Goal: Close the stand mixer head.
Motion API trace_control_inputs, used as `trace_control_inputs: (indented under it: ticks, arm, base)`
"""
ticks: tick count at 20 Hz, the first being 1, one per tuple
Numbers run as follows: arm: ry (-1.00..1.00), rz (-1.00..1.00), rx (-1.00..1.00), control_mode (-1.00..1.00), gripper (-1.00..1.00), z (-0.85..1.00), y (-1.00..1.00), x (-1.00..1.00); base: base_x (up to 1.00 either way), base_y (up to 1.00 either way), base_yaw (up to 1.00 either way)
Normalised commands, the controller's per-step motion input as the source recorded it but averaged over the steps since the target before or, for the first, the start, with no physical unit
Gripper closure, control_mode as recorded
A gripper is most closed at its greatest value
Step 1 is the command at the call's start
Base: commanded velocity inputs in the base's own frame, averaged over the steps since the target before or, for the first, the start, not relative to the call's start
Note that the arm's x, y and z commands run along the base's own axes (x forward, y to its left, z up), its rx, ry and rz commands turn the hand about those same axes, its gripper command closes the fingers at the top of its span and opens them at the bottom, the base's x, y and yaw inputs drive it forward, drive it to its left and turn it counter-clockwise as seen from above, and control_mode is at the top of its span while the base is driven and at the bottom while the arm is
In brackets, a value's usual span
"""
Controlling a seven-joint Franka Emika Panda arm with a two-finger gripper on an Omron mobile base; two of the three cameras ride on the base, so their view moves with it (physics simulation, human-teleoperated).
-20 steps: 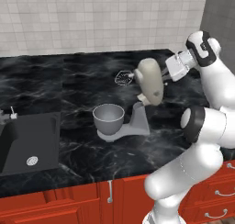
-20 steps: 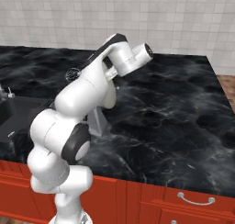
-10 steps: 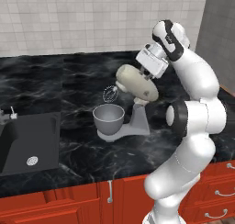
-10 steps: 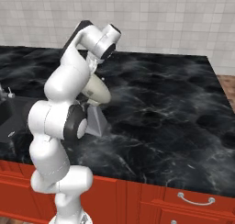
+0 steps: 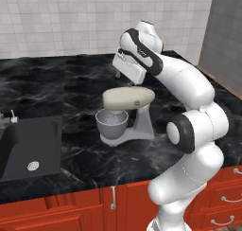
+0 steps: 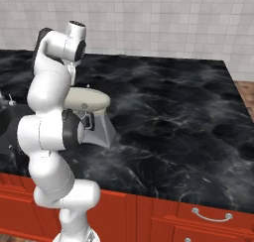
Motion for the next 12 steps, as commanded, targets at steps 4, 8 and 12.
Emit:
trace_control_inputs:
  ticks: [4, 8, 12]
  arm:
    - [-0.04, 0.03, -0.02, -1.0, -1.0, 0.0, 0.23, -0.43]
    - [0.0, 0.01, 0.0, -1.0, -1.0, 0.0, 0.04, -0.14]
    - [0.0, 0.0, 0.0, -1.0, -1.0, 0.0, 0.0, 0.0]
  base:
    - [0.0, 0.0, 0.0]
    - [0.0, 0.0, 0.0]
    - [0.0, 0.0, 0.0]
